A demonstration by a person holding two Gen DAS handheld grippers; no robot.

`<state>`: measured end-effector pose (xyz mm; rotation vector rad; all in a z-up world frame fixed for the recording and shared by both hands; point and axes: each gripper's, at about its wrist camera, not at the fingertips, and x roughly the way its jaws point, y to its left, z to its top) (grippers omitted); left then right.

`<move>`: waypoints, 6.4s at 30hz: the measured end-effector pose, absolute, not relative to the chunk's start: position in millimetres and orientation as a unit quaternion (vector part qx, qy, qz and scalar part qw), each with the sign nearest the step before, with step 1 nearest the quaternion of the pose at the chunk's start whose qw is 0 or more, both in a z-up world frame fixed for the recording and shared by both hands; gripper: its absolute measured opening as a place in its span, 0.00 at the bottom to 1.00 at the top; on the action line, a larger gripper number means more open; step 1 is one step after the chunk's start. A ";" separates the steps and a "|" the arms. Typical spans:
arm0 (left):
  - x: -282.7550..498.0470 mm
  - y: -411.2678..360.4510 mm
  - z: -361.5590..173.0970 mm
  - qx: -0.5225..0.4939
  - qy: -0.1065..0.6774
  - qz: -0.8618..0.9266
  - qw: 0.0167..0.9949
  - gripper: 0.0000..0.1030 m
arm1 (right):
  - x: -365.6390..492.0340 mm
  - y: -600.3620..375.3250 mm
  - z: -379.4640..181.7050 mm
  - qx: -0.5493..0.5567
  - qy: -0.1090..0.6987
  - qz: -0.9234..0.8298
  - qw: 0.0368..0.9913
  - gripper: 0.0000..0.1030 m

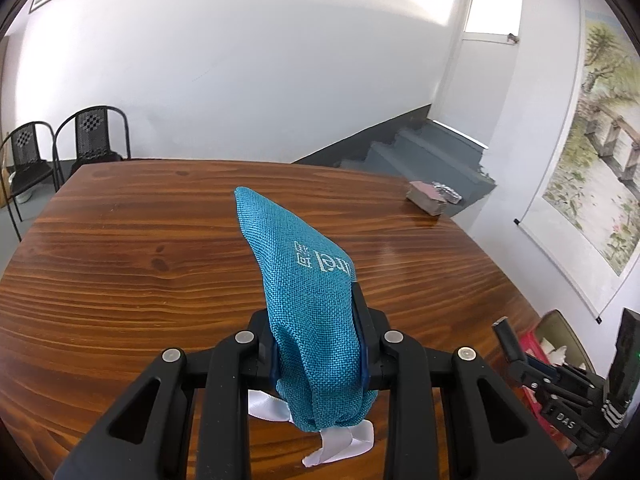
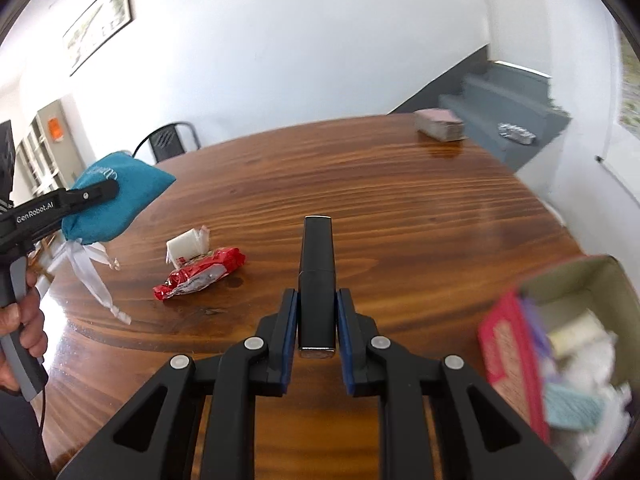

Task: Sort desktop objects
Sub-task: 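Carry pouch and black tube into the red tin box and release both, then move both open tools back toward the tape roll and red snack packet, then grasp bagged white tape roll with left tool while right tool grasps red snack packet, then carry tape roll and snack packet into the red tin box and release both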

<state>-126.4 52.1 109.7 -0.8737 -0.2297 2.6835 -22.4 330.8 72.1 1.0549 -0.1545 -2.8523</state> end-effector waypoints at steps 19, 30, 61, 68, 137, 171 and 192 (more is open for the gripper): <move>-72.2 123.4 125.8 -0.288 -0.062 0.928 0.228 0.29 | 92.2 474.3 87.4 0.301 -0.085 -0.939 -0.142 0.20; -58.6 196.8 131.7 -0.295 -0.038 0.914 0.277 0.29 | 93.9 521.9 69.4 0.322 -0.133 -0.927 -0.137 0.22; -39.4 398.8 125.8 -0.337 0.038 0.819 0.463 0.51 | 135.6 552.1 78.9 0.270 -0.151 -0.939 -0.149 0.69; -44.9 382.7 122.3 -0.342 0.031 0.830 0.440 0.58 | 133.5 550.7 78.2 0.271 -0.154 -0.939 -0.146 0.69; -172.2 61.9 57.3 -0.370 -0.056 0.912 0.169 0.44 | -55.2 257.9 37.8 0.405 -0.048 -0.902 0.140 0.79; -168.3 27.4 86.4 -0.348 -0.090 0.924 0.128 0.44 | -120.4 203.9 7.6 0.444 -0.008 -0.890 0.103 0.34; -131.4 86.3 98.8 -0.336 -0.038 0.921 0.194 0.44 | 21.4 323.6 96.7 0.310 -0.103 -0.944 0.041 0.27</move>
